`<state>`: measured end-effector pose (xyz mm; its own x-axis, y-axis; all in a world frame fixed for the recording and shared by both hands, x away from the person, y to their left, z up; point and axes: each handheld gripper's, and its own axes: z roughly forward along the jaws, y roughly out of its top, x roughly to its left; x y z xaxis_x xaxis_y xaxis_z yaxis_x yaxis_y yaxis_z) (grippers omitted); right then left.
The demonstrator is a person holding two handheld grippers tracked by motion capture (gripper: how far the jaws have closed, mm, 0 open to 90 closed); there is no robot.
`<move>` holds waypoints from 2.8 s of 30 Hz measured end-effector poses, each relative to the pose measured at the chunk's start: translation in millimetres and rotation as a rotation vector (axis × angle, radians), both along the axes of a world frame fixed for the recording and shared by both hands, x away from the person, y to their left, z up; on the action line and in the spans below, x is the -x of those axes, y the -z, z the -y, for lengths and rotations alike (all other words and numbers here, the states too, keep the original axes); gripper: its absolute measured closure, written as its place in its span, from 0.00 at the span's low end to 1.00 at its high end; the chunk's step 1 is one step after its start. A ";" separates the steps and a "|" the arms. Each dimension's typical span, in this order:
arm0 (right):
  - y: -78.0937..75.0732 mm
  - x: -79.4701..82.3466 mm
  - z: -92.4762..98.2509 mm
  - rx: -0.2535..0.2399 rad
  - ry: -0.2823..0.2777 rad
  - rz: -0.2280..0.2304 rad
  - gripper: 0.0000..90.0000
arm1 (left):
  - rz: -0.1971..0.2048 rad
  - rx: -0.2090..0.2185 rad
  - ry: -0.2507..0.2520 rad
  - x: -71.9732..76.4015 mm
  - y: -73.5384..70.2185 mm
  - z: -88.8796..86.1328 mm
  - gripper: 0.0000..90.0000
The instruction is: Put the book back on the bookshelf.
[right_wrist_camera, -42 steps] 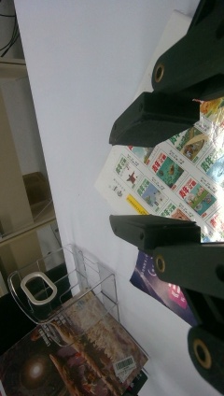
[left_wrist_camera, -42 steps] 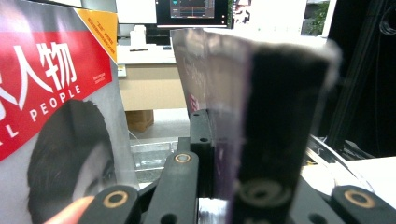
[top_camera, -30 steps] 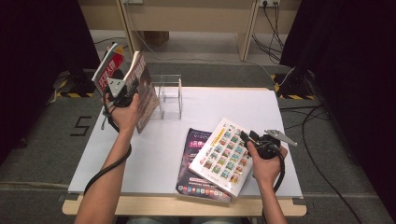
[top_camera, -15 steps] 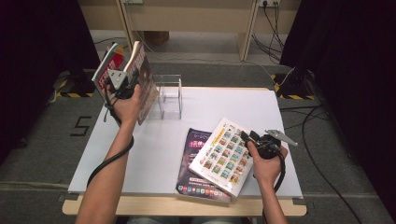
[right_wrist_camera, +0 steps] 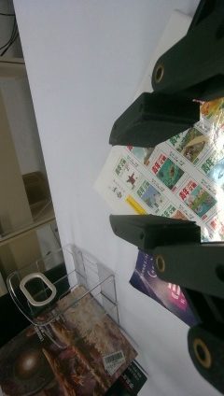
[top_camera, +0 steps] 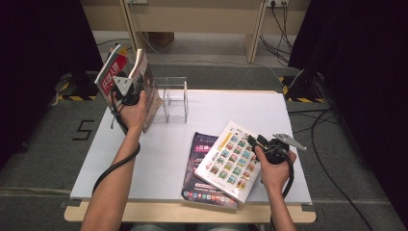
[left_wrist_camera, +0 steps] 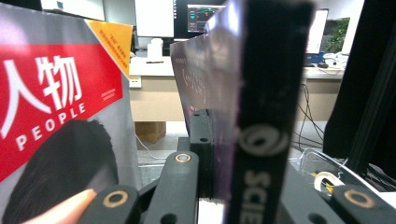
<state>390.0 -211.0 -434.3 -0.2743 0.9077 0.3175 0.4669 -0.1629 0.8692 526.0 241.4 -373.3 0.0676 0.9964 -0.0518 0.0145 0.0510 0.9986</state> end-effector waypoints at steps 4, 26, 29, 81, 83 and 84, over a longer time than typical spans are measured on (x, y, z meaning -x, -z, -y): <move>-0.1 0.6 -0.5 -0.004 0.001 -0.004 0.61 | 0.001 0.016 -0.010 -0.6 1.4 -2.5 0.92; -0.3 1.5 -3.5 -0.003 -0.003 -0.007 0.61 | -0.037 0.024 0.003 12.9 -4.0 -10.2 0.60; -0.2 1.4 -3.6 0.001 -0.003 -0.005 0.61 | -0.046 0.019 0.003 14.6 -3.9 -9.8 0.58; 1.9 -0.3 -0.1 -0.001 -0.009 -0.017 0.61 | -0.091 0.022 -0.004 -9.5 0.1 10.3 0.93; 2.0 -0.3 -0.2 -0.002 -0.009 -0.017 0.61 | -0.081 0.012 -0.019 -8.9 2.4 9.9 0.93; 1.9 -0.3 -0.1 0.000 -0.009 -0.016 0.61 | -0.078 0.009 -0.023 -8.8 2.8 9.6 0.92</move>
<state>390.2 -210.9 -436.1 -0.2776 0.9052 0.3217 0.4819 -0.1585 0.8618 534.9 231.8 -376.0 0.0404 0.9970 -0.0654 0.0907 0.0615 0.9940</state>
